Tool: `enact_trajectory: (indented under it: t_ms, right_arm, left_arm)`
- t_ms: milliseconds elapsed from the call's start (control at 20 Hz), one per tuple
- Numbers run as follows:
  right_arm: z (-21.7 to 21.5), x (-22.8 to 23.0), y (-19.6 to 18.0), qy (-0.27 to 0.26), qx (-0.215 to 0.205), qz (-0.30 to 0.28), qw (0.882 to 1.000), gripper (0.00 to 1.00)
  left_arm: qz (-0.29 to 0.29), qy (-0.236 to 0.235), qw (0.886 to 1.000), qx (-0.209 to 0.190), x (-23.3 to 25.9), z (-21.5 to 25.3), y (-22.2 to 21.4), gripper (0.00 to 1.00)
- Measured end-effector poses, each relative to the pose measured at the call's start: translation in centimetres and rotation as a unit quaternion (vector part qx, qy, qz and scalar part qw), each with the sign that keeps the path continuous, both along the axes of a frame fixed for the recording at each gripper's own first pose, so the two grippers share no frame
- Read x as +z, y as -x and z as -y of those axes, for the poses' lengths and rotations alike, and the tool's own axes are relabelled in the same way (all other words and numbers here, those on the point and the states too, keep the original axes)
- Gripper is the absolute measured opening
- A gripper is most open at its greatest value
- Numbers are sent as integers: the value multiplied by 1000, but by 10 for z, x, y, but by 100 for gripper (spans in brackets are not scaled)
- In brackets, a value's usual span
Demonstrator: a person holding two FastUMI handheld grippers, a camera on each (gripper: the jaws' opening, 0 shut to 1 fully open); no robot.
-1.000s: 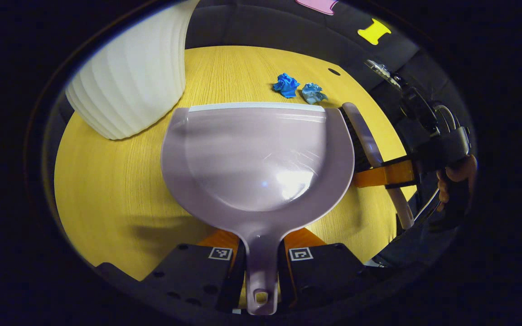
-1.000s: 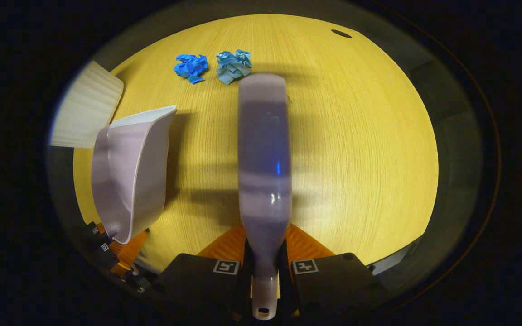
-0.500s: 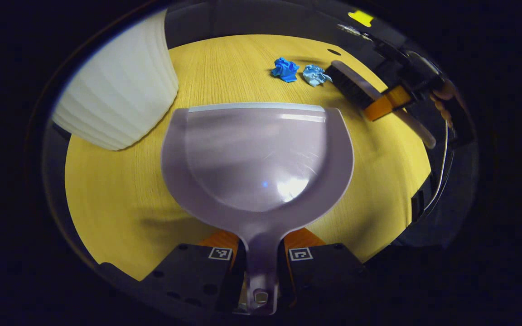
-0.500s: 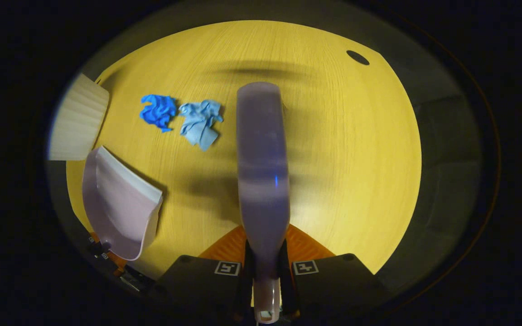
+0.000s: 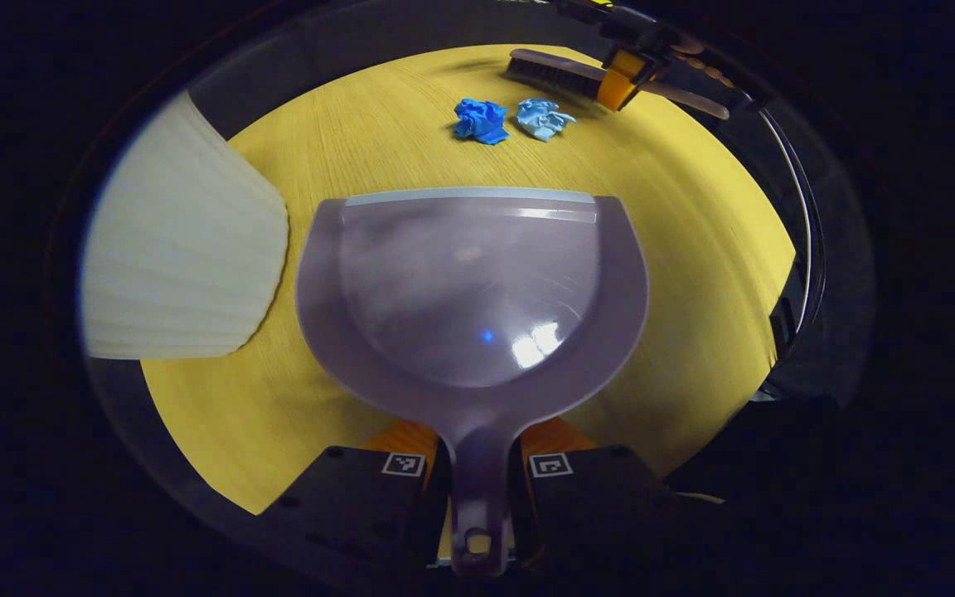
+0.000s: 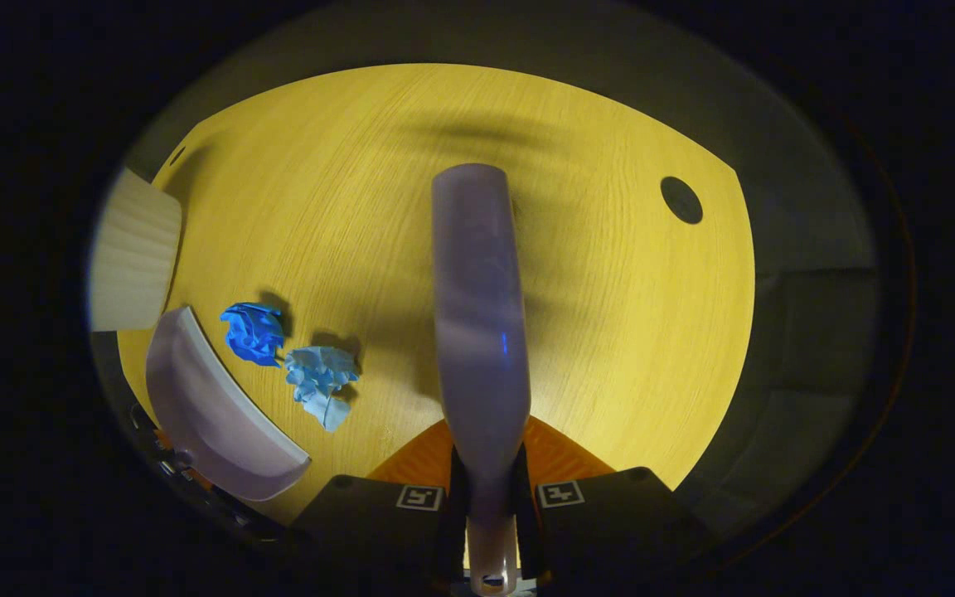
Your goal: Pick up the small broom and dustpan from the desktop, sweep the trash into the dustpan with the broom, and then empty the trash into the garbage bin.
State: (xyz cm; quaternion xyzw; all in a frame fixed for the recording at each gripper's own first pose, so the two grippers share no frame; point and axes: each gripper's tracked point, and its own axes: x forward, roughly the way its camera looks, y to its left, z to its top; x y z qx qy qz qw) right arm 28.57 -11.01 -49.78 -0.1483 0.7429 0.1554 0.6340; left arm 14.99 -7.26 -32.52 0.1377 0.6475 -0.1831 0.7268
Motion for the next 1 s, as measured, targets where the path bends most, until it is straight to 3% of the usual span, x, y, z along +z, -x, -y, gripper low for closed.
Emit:
enact_trajectory:
  t_ms: [200,500,650,800,850,1000]
  right_arm:
    - [-5,-8,21,-7,120,-14,993,27]
    - [-47,5,51,-65,214,-48,973,27]
    - [-58,11,71,-91,276,-58,955,27]
    - [-63,25,69,-115,307,-90,940,28]
    - [-59,24,71,-123,304,-87,941,28]
    - [-51,21,57,-99,264,-77,956,28]
  left_arm:
    - [-6,-5,1000,-20,1,-5,-11,30]
    - [-4,-12,996,-91,5,-22,-38,30]
    - [12,-28,991,-131,6,-26,-50,31]
    - [13,-21,990,-138,0,-24,-52,29]
    - [11,-12,991,-133,1,-26,-50,29]
    - [18,35,992,-118,10,-32,-47,29]
